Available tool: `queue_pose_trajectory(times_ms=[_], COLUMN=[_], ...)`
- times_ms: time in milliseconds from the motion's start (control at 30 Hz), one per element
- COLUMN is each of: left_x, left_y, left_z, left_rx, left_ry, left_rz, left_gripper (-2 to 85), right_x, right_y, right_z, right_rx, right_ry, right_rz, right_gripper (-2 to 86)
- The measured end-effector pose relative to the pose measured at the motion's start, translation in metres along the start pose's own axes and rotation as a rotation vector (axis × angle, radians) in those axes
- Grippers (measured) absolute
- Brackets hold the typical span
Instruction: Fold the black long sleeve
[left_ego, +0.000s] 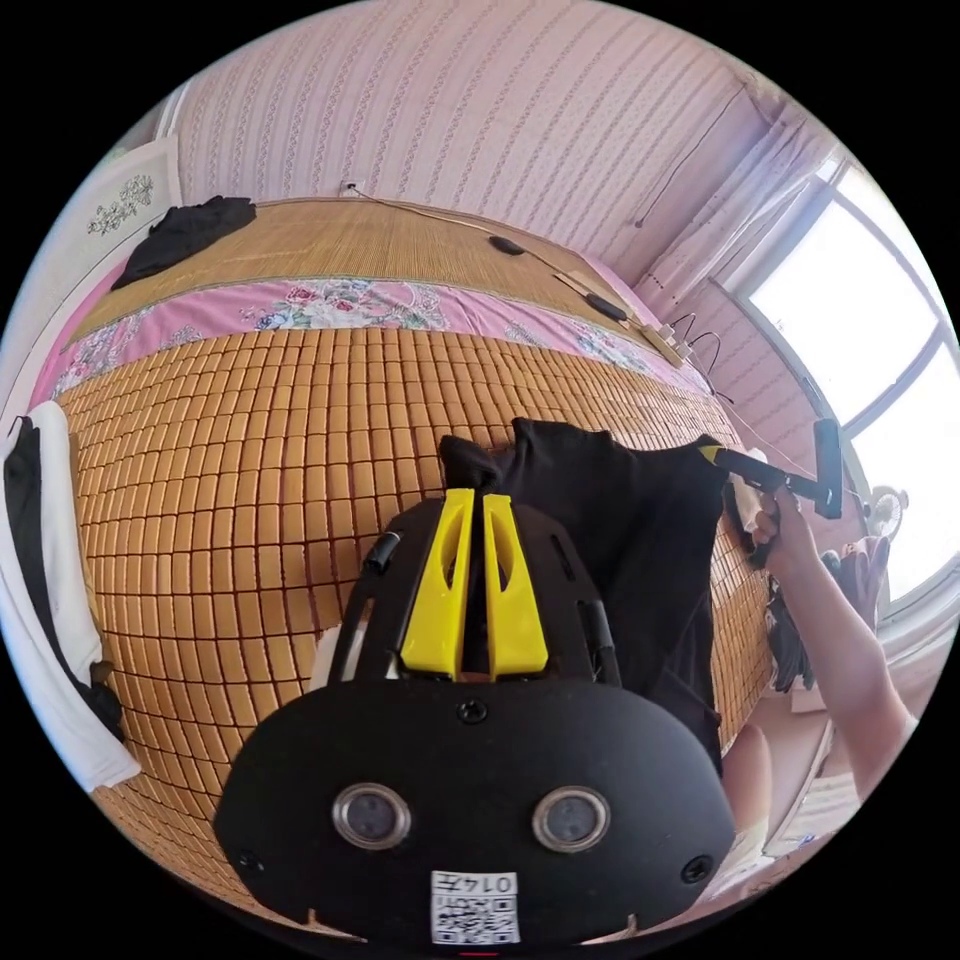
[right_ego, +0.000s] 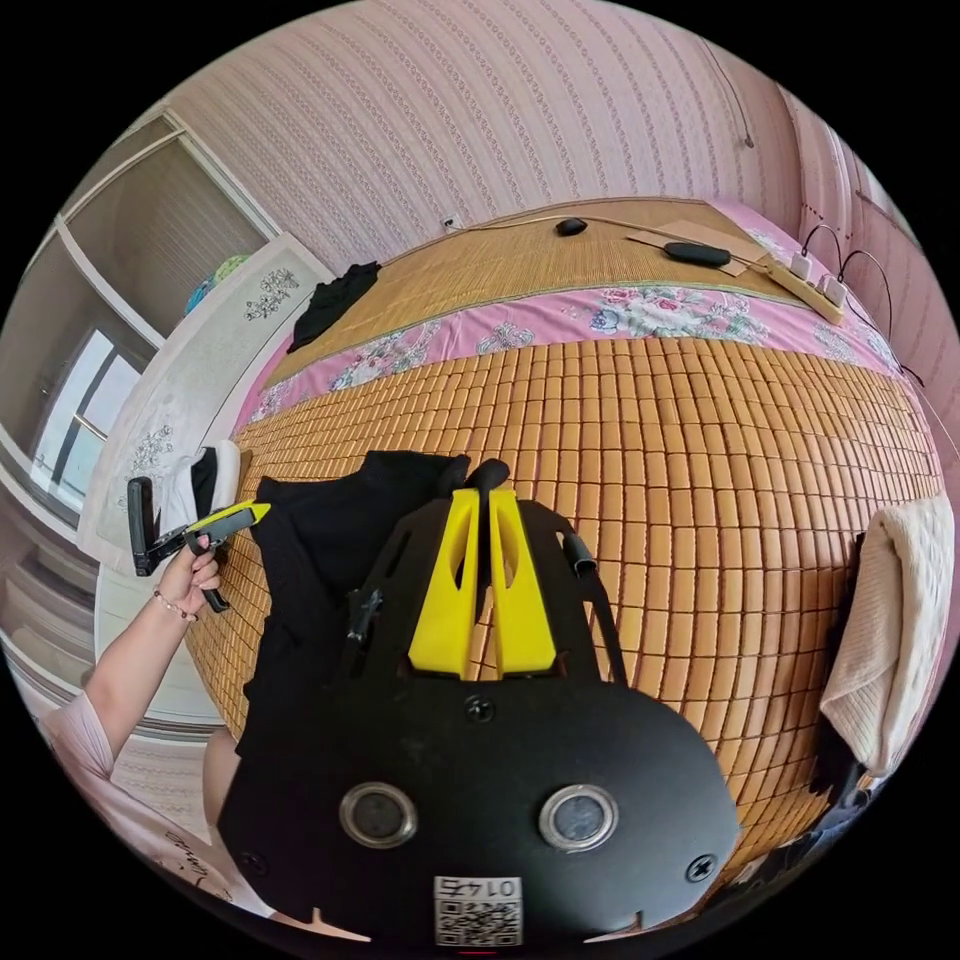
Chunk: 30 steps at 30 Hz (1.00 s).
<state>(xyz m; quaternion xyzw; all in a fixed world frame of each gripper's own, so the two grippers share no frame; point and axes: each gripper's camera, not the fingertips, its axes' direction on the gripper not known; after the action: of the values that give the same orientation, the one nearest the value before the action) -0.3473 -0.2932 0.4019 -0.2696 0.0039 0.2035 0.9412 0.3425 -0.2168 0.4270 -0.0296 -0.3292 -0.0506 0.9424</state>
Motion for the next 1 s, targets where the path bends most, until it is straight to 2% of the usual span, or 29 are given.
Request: queue_pose_trajectory(times_ms=[100,233,333,400,500,600,667,800,867,1000], left_x=[0.003,0.019,0.031,0.033,0.030,0.020,0.021,0.026,0.030,0.030], left_y=[0.010,0.051,0.107,0.147,0.218,0.266,0.276,0.268,0.258,0.257], left_z=[-0.018,-0.071,-0.108,-0.112,-0.078,-0.037,-0.034,-0.043,-0.068,-0.068], left_rx=[0.035,0.075,0.057,-0.014,-0.204,-0.329,-0.247,-0.224,-0.133,-0.146], left_ry=[0.064,0.153,0.182,0.199,0.155,0.112,0.121,0.104,0.106,0.103], left_rz=[0.017,0.182,0.291,0.306,0.253,0.095,0.056,0.063,0.082,0.087], left_gripper=[-0.8,-0.8,-0.7,-0.5,-0.5,-0.5,-0.6,-0.7,-0.8,-0.6], right_x=[-0.003,-0.024,-0.040,-0.041,-0.031,-0.022,-0.023,-0.027,-0.044,-0.068], right_y=[0.020,0.075,0.135,0.176,0.246,0.305,0.322,0.318,0.315,0.325], right_z=[-0.021,-0.082,-0.121,-0.126,-0.094,-0.043,-0.047,-0.058,-0.077,-0.066], right_rx=[0.008,0.069,0.057,0.013,-0.175,-0.317,-0.196,-0.160,-0.107,-0.175], right_ry=[-0.037,-0.161,-0.173,-0.192,-0.231,-0.107,-0.088,-0.131,-0.165,-0.117], right_rz=[-0.047,-0.208,-0.303,-0.303,-0.219,-0.107,-0.066,-0.046,-0.104,-0.181], right_gripper=[0.7,0.8,0.9,0.9,1.0,1.0,0.9,0.4,-0.1,0.7])
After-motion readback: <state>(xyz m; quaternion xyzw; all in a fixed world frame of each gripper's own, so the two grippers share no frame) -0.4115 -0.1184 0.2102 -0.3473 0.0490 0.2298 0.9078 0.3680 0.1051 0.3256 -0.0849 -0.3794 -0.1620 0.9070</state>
